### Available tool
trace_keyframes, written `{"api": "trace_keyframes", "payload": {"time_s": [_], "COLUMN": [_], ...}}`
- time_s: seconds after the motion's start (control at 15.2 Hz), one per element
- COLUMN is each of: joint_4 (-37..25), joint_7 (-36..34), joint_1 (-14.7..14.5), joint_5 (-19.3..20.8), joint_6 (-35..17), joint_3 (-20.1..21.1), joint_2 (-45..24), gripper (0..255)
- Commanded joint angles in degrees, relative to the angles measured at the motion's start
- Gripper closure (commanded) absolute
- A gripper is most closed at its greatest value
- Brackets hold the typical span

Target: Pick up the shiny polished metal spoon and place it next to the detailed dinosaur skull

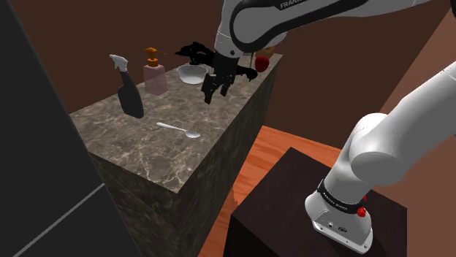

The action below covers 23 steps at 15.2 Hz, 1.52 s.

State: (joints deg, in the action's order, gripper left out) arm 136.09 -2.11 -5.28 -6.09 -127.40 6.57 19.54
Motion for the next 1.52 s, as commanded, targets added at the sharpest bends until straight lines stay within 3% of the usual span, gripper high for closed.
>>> {"api": "trace_keyframes", "payload": {"time_s": [0.0, 0.73, 1.45], "joint_4": [-1.5, -13.8, -14.6], "joint_7": [-1.2, -9.1, -10.2], "joint_1": [-0.3, -2.7, -3.4], "joint_5": [-0.2, 2.4, 3.8], "joint_6": [-3.2, -16.1, -20.9], "joint_3": [0.9, 4.4, 4.2], "joint_2": [-4.1, -26.8, -32.4], "gripper": [0, 0, 0]}}
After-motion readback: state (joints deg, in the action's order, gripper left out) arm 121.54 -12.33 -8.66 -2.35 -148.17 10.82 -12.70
